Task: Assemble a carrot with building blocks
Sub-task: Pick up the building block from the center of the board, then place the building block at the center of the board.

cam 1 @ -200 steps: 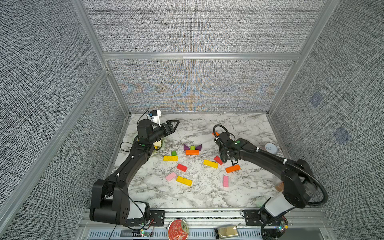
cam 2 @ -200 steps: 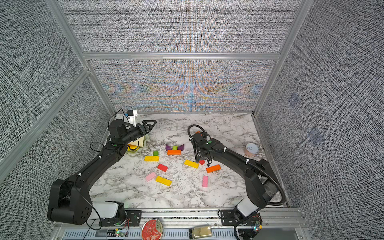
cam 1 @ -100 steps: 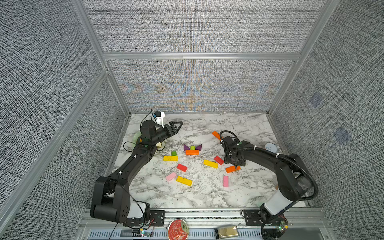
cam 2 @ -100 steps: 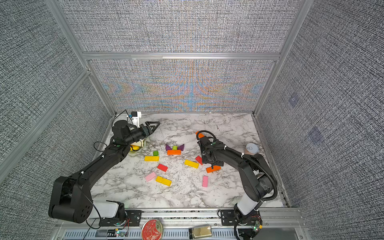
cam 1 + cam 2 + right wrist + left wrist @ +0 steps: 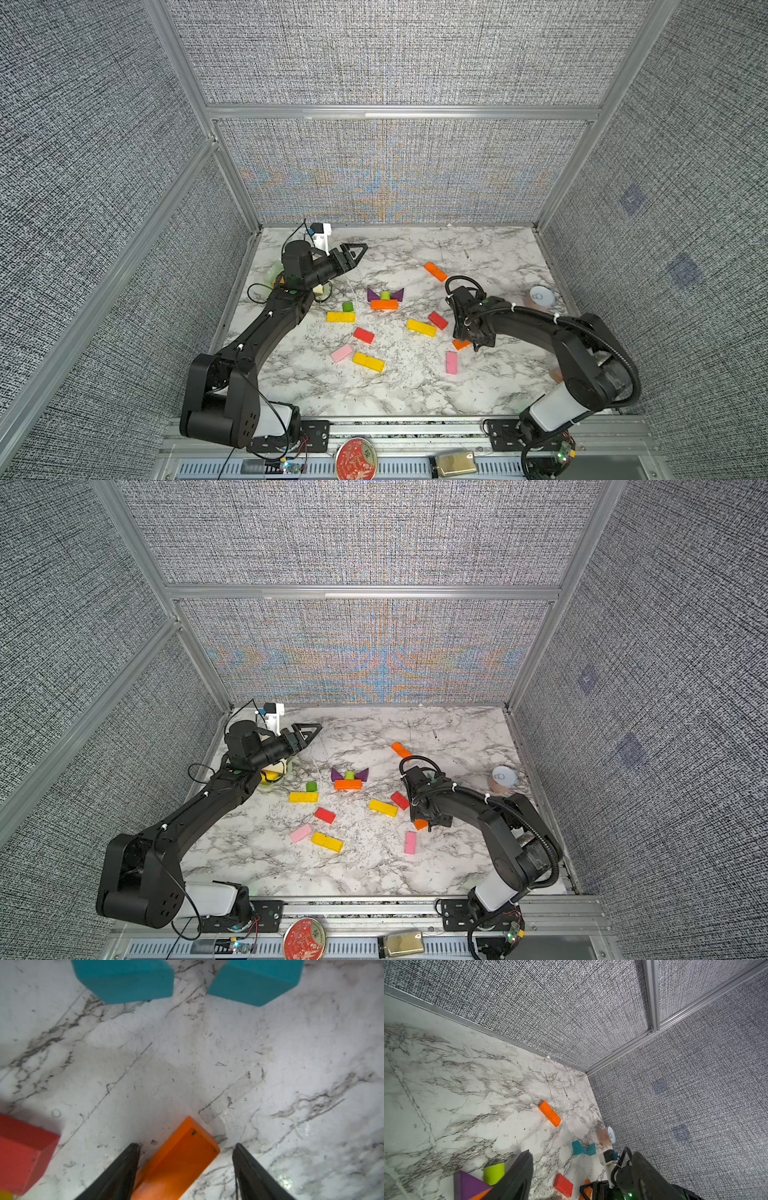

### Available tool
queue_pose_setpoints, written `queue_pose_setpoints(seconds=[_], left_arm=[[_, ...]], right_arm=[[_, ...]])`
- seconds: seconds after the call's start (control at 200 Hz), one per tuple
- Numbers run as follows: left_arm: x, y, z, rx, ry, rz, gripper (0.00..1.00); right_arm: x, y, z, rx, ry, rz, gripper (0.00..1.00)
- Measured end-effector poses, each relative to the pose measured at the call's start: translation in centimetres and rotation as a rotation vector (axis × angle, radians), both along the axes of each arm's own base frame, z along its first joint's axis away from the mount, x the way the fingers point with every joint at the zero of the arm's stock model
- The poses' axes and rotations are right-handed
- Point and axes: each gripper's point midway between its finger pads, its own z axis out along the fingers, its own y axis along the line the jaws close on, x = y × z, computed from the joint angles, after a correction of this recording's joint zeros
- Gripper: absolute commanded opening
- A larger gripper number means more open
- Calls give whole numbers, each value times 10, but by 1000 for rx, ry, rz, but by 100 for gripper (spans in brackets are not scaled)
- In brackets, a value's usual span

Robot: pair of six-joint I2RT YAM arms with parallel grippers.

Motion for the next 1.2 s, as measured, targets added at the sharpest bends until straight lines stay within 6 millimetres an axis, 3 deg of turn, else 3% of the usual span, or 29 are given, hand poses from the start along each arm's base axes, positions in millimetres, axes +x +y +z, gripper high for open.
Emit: queue_pose_setpoints(seconds=[0.255, 0.325, 0.49, 0.64, 0.71, 0.81, 0.921, 1.041, 1.201], left_arm=[[1, 0, -1, 9, -5, 1, 76], [1, 0, -1, 13, -9, 1, 76], [2, 1, -3, 23, -15, 4, 76], [3, 1, -6, 39, -9, 7, 76], [3, 2, -7, 47, -12, 9, 77], [4, 4, -9, 62, -9, 20, 77], [4, 4, -7, 67, -21, 21, 77], [4, 5, -5, 77, -35, 27, 77], [6, 7, -5, 89, -45, 41, 77]], right_arm=[[-10, 8, -4, 96, -16, 27, 50], [-12, 9, -6, 117, -8, 48, 38], [-14, 11, -7, 127, 12, 66, 24], [-12, 13, -1, 131, 5, 81, 19], [-20, 11, 2, 127, 39, 92, 18], [-20, 14, 19, 125, 28, 121, 18], [-5, 35, 49, 120, -38, 217, 18], [10, 81, 80, 104, -95, 386, 18], [7, 146, 84, 70, -92, 641, 18]])
